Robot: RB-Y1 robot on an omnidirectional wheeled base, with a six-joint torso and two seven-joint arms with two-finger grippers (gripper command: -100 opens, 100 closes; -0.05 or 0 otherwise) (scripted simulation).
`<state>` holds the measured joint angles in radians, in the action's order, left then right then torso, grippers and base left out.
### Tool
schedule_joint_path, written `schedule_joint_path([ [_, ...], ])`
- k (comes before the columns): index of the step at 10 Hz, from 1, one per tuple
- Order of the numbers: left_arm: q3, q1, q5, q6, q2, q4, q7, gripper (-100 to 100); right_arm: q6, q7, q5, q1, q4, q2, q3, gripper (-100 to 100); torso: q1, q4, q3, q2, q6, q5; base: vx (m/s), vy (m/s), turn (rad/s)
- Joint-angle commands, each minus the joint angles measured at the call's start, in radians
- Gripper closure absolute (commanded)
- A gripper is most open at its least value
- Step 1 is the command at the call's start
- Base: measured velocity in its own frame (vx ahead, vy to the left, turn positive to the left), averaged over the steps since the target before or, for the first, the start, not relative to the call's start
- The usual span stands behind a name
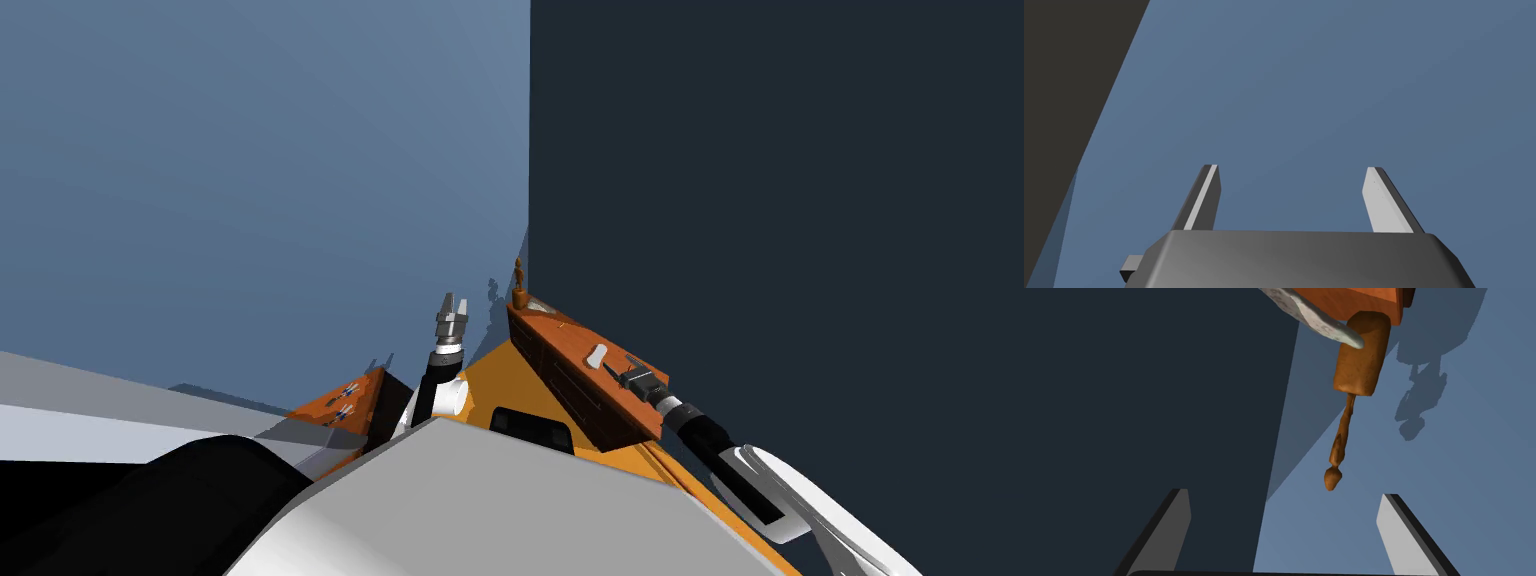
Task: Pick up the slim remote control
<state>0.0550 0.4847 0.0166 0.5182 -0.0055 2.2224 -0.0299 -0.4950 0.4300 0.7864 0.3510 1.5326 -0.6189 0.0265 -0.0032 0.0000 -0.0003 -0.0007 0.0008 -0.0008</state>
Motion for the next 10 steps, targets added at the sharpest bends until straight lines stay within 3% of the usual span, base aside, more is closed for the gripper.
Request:
schedule_joint_path([
  [1, 0.0, 0.0, 0.0, 0.0, 0.0, 0.0, 0.0, 0, 0.0, 0.046, 0.05, -0.004, -0.05, -0.033, -0.005, -100, 0.0, 0.0, 0.0, 0.0, 0.0, 0.0, -0.015, -0.03, 0.298],
  [4, 0.0, 0.0, 0.0, 0.0, 0.0, 0.0, 0.0, 0, -0.005, 0.086, 0.109, -0.012, -0.128, -0.061, -0.01, -100, 0.0, 0.0, 0.0, -0.001, -0.001, 0.0, -0.013, -0.028, 0.231],
  [7, 0.0, 0.0, 0.0, 0.0, 0.0, 0.0, 0.0, 0, -0.016, 0.167, 0.193, -0.025, -0.23, -0.11, -0.025, -100, 0.0, 0.0, -0.001, -0.001, 0.0, 0.0, -0.007, -0.026, 0.27],
  [8, 0.0, 0.0, 0.0, 0.0, 0.0, 0.0, 0.0, 0, -0.016, 0.167, 0.201, -0.025, -0.246, -0.11, -0.025, -100, 0.0, 0.0, -0.001, -0.002, 0.0, 0.0, 0.002, -0.028, 0.178],
  [9, 0.0, 0.0, 0.0, 0.0, 0.0, 0.0, 0.0, 0, -0.022, 0.208, 0.243, -0.03, -0.269, -0.132, -0.035, -100, 0.0, 0.0, -0.001, -0.002, 0.0, 0.0, 0.008, -0.028, 0.298],
  [10, 0.0, 0.0, 0.0, 0.0, 0.0, 0.0, 0.0, 0, -0.022, 0.208, 0.244, -0.03, -0.292, -0.132, -0.035, -100, 0.0, 0.0, -0.001, -0.002, -0.001, 0.0, 0.009, -0.03, 0.193],
])
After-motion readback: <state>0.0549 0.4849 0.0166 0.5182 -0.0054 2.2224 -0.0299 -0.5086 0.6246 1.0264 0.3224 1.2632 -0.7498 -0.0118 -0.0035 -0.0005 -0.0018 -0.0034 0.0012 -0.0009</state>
